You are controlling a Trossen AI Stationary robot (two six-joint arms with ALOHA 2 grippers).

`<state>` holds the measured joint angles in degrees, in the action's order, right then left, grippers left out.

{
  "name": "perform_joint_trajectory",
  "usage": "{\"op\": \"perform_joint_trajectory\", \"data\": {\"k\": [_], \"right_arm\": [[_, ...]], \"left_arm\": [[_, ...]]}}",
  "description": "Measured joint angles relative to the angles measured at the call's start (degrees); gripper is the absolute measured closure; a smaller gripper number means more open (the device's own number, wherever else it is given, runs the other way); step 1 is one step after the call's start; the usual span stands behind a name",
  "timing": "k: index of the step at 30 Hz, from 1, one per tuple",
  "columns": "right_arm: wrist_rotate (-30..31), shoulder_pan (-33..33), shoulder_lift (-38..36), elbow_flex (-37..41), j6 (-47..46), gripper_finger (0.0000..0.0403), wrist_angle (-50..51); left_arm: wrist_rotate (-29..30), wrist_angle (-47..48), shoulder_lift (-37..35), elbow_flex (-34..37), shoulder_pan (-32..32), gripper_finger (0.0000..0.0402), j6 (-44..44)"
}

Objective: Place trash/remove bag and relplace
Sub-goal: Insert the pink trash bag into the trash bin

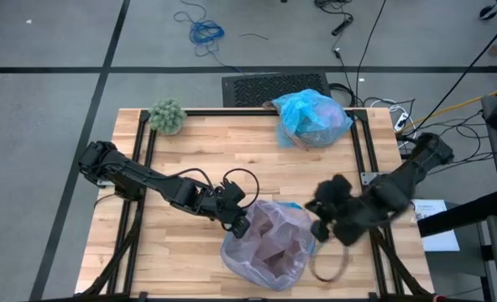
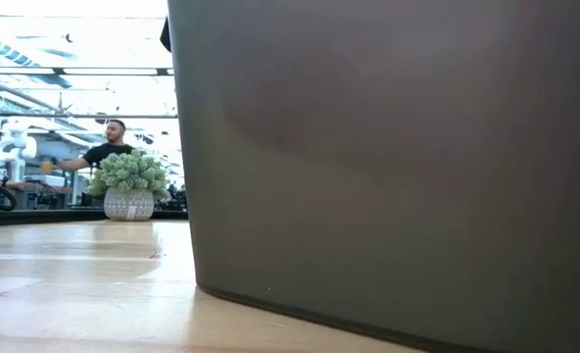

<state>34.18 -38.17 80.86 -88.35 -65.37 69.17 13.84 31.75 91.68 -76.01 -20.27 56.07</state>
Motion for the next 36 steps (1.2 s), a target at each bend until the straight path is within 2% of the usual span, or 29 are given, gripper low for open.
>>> {"op": "perform_joint_trajectory", "data": {"k": [3, 7, 10, 18, 26, 36], "right_arm": [[-4.70, 4.02, 1.94, 1.92, 4.09, 0.0403, -2.92], [-14.10, 7.05, 3.71, 7.27, 10.30, 0.0403, -15.41], [-18.04, 7.76, 4.19, 11.21, 10.17, 0.0403, -21.63], [-22.24, 7.89, 4.13, 17.96, 5.98, 0.0403, -23.71], [-25.32, 8.57, 3.69, 23.03, 3.63, 0.0403, -31.03], [-23.92, 8.65, 3.14, 23.35, 4.20, 0.0403, -30.69]], "left_arm": [[-0.17, 0.00, 0.00, 0.00, -0.02, 0.0396, 0.00], [-0.27, 0.03, 0.00, -0.02, -0.39, 0.0399, 0.02], [-0.28, 0.02, 0.00, -0.02, -0.88, 0.0399, 0.09], [1.06, 0.24, 0.00, -0.02, -2.63, 0.0399, 0.07], [4.27, -0.15, 0.00, 0.86, -4.17, 0.0399, 0.45], [9.62, -0.24, -0.69, 1.92, -6.39, 0.0400, 0.39]]}}
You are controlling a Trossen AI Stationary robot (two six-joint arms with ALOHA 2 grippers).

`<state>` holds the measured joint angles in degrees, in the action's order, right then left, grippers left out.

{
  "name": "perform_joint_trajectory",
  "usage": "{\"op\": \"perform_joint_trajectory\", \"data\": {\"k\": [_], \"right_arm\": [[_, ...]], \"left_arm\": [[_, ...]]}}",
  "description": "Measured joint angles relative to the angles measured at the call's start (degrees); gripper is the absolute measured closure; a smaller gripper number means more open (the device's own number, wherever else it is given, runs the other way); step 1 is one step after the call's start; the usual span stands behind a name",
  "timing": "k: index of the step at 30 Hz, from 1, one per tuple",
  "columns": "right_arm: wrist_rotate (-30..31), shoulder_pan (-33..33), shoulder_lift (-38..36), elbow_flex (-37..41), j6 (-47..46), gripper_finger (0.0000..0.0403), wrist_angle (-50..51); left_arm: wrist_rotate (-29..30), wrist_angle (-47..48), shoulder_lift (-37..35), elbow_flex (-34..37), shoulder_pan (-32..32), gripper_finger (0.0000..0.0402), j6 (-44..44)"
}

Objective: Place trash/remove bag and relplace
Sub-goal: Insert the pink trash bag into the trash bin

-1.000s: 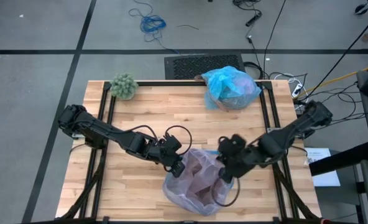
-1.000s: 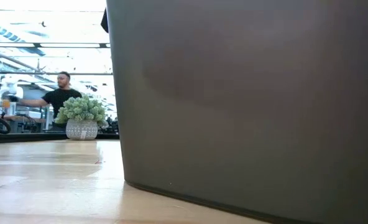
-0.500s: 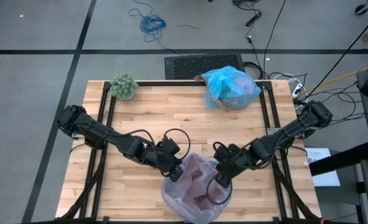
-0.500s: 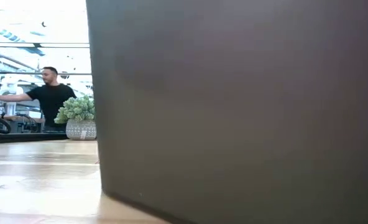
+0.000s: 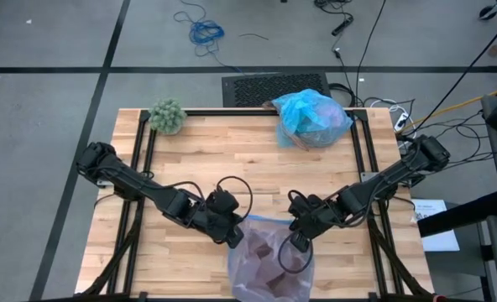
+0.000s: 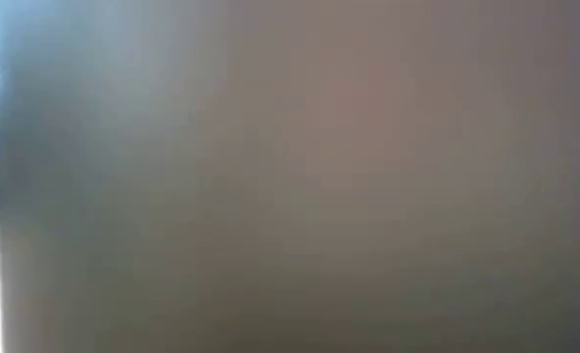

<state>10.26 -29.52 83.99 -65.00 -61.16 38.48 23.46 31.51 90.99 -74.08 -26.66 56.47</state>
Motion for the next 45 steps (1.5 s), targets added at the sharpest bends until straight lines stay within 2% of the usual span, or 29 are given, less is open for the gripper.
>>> {"op": "perform_joint_trajectory", "data": {"k": [5, 9, 16, 20, 27, 31, 37, 45], "right_arm": [[0.53, 0.52, -0.75, 0.05, 0.58, 0.0403, 1.68], [0.56, 0.70, -0.86, 0.03, 0.81, 0.0403, 2.50], [1.69, 0.70, -1.95, 0.21, 2.91, 0.0391, 3.31], [1.67, 1.33, -5.18, -0.68, 5.97, 0.0341, 6.48], [1.63, 3.24, -10.77, -6.77, 12.88, 0.0211, 14.65], [1.67, 3.65, -12.52, -12.02, 18.80, 0.0168, 15.24], [0.73, 2.99, -12.13, -18.85, 24.05, 0.0163, 14.32], [0.02, -1.62, -6.96, -19.03, 23.02, 0.0198, 15.62]], "left_arm": [[1.43, -0.70, -1.41, 0.00, -0.85, 0.0401, 0.02], [-0.60, -3.05, -0.16, 0.00, -2.86, 0.0396, 1.64], [0.69, -4.64, 1.65, 0.00, -4.98, 0.0356, 3.15], [2.36, -4.40, 1.29, 0.00, -4.67, 0.0330, 2.62], [2.49, -4.57, 1.19, 0.00, -3.80, 0.0279, 2.77], [0.64, -4.46, 0.98, 0.00, -2.96, 0.0263, 2.54], [-0.89, -4.57, 0.91, 0.00, -2.26, 0.0260, 1.68], [-3.76, -6.06, 0.21, -0.78, -2.20, 0.0260, 1.51]]}}
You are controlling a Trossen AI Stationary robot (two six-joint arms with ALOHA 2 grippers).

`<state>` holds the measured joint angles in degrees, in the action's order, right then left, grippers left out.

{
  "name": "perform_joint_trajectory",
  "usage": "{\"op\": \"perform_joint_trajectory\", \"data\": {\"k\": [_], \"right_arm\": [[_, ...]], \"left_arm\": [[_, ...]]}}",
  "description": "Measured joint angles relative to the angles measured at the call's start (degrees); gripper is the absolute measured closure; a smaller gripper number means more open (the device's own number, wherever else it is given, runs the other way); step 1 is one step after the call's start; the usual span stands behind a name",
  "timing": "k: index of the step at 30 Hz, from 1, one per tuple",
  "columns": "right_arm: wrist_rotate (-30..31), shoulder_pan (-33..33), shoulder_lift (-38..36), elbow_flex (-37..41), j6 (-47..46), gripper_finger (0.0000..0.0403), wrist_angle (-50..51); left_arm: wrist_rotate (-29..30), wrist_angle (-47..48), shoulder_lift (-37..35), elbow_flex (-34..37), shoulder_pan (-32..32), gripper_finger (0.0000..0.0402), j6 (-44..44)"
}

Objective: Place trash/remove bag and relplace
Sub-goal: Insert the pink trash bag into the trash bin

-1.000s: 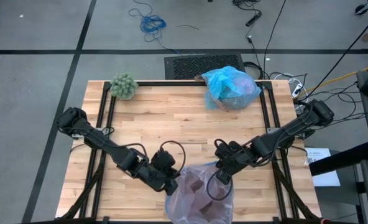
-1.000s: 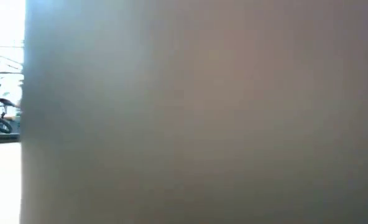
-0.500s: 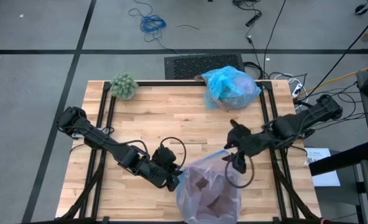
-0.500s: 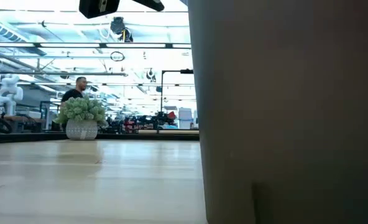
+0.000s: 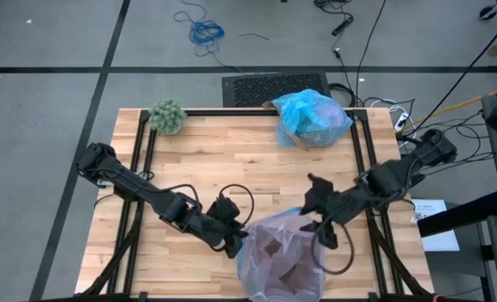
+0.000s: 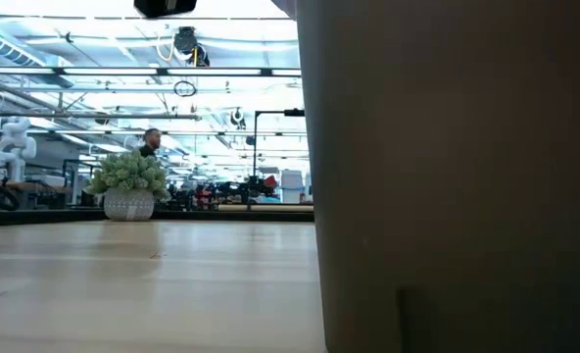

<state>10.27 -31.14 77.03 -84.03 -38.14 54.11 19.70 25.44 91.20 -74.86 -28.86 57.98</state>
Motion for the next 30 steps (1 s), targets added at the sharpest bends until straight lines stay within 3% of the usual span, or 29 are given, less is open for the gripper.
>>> {"op": "perform_joint_trajectory", "data": {"k": [12, 19, 30], "right_arm": [[0.21, -0.37, 8.71, 0.00, 0.39, 0.0262, 3.34], [3.05, 2.14, 10.73, 0.02, 2.34, 0.0390, 3.42], [5.86, 13.42, 10.73, 0.02, 9.51, 0.0402, 2.67]], "left_arm": [[2.42, 0.46, -4.93, -8.63, 0.02, 0.0260, -9.02], [2.67, 1.02, -5.62, -10.02, -0.12, 0.0260, -10.40], [1.85, 3.65, -5.64, -13.39, -0.39, 0.0275, -16.72]]}}
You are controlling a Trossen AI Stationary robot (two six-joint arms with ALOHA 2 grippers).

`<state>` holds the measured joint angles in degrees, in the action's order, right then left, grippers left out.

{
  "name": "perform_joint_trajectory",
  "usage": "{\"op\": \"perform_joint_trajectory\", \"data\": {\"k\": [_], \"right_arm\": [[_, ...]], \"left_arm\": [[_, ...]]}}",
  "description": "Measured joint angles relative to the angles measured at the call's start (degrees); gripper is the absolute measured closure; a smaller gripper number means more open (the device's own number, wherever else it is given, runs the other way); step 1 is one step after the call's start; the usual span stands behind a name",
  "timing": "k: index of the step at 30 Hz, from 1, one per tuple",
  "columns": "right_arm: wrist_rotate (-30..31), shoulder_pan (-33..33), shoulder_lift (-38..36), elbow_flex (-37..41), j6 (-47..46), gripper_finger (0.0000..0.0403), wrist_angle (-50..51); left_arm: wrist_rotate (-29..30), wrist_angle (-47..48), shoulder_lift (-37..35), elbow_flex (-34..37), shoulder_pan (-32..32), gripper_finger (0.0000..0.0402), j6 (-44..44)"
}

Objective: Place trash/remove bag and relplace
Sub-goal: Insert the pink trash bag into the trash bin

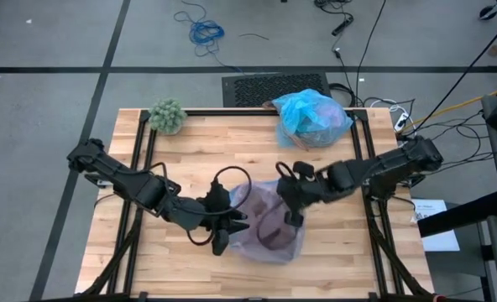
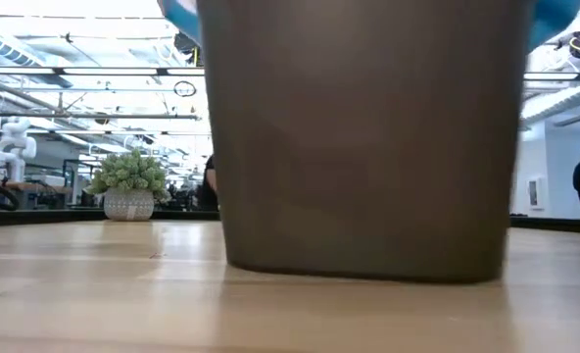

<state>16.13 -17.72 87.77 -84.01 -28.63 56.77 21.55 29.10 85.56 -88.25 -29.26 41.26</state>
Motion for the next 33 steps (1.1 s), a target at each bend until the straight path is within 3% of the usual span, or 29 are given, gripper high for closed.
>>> {"op": "perform_joint_trajectory", "data": {"k": [7, 13, 19, 23, 33], "right_arm": [[0.16, 9.83, 0.04, 0.00, 8.40, 0.0402, -2.87], [-1.88, 16.30, 0.05, 0.00, 13.27, 0.0403, -7.46], [-2.99, 20.07, 0.09, 0.00, 13.50, 0.0403, -8.97], [-5.84, 21.23, 0.11, 0.00, 11.81, 0.0403, -8.99], [-7.87, 20.60, 0.11, 0.04, 4.32, 0.0403, -8.50]], "left_arm": [[2.16, 15.97, -0.02, -4.54, 3.16, 0.0313, 0.16], [0.90, 20.57, -0.04, -5.68, 11.07, 0.0322, -5.49], [-5.23, 20.83, 2.85, -5.66, 20.96, 0.0323, -8.74], [-5.83, 20.90, 5.58, -5.59, 25.30, 0.0323, -9.41], [-13.46, 15.99, 13.09, -3.62, 28.96, 0.0323, -8.65]]}}
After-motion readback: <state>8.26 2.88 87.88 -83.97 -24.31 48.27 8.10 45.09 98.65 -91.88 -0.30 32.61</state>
